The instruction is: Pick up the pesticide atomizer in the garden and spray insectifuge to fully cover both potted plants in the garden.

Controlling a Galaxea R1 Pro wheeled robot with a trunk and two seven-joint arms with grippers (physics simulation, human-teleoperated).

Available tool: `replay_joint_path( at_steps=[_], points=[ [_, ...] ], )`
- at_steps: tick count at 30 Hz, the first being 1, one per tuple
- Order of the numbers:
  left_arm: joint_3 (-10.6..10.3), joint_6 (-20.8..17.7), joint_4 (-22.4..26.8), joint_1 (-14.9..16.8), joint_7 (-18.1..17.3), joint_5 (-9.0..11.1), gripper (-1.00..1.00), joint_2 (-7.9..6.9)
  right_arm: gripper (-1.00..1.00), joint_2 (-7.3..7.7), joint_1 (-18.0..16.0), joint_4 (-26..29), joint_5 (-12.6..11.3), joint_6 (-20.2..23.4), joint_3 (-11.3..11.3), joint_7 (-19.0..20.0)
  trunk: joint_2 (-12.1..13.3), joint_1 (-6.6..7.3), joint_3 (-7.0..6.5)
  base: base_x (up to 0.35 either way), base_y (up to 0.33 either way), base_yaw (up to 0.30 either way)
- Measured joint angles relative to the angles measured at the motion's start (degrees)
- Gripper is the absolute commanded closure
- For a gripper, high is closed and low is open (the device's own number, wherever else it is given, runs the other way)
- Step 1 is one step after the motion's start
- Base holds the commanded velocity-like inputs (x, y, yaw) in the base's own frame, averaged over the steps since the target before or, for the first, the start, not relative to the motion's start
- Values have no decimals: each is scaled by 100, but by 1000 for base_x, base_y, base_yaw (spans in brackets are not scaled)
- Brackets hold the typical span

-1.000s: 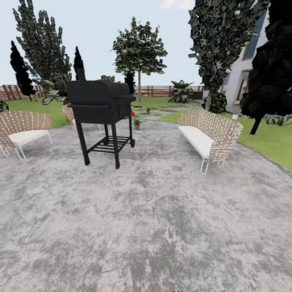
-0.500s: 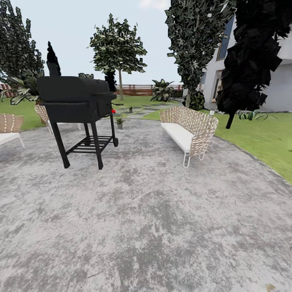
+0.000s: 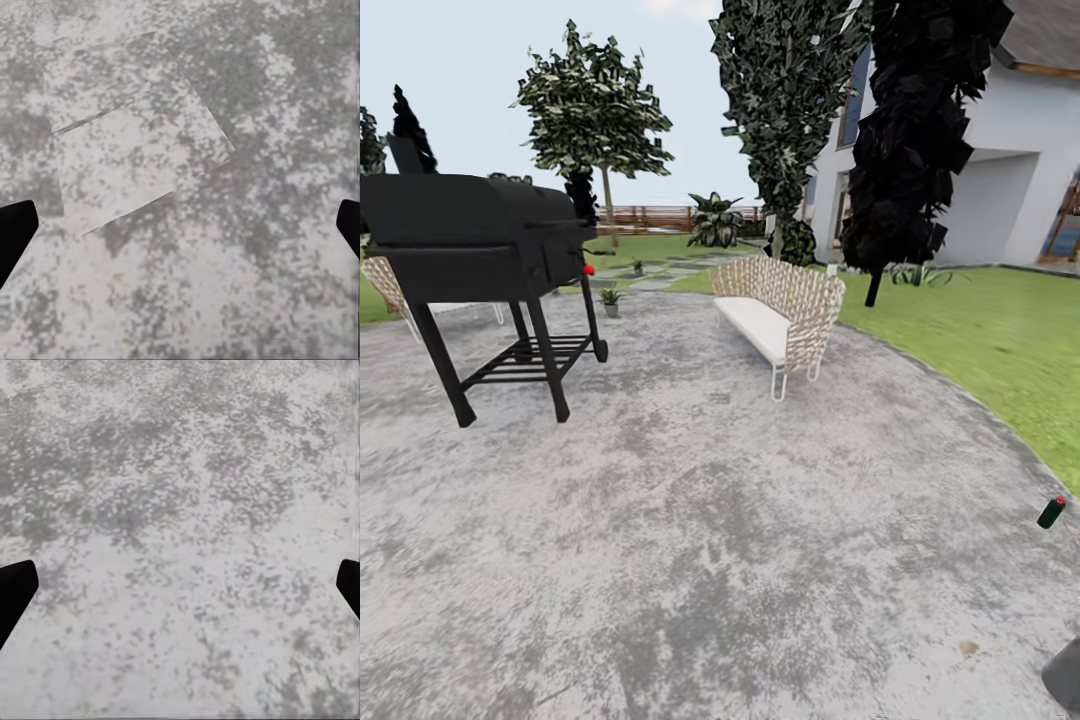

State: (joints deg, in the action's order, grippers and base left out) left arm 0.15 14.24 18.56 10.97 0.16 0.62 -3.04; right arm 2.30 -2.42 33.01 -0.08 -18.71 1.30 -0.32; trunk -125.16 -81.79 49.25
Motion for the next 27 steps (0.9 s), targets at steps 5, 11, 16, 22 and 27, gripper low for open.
replay_joint_path(
  at_steps=[5,11,16,22,27],
  points=[
    [-5,1,0,0,0,-1,-100,-2,-100,-1,0,0,0,2,0,0,-201,-110,104,0,0,-288],
    [-7,0,0,0,0,0,-100,2,-100,0,0,0,0,3,0,0,-441,-242,231,0,0,-288],
    [-7,2,0,0,0,-2,-100,2,-100,-1,0,0,0,8,0,0,-642,-352,337,0,0,-288],
    [-7,7,0,0,0,-4,-100,-1,-100,2,0,0,1,4,0,0,-844,-462,447,0,0,-288],
    [-7,9,0,0,0,-6,-100,1,-100,-1,0,0,0,3,0,0,-844,-462,464,0,0,-288]
  ],
)
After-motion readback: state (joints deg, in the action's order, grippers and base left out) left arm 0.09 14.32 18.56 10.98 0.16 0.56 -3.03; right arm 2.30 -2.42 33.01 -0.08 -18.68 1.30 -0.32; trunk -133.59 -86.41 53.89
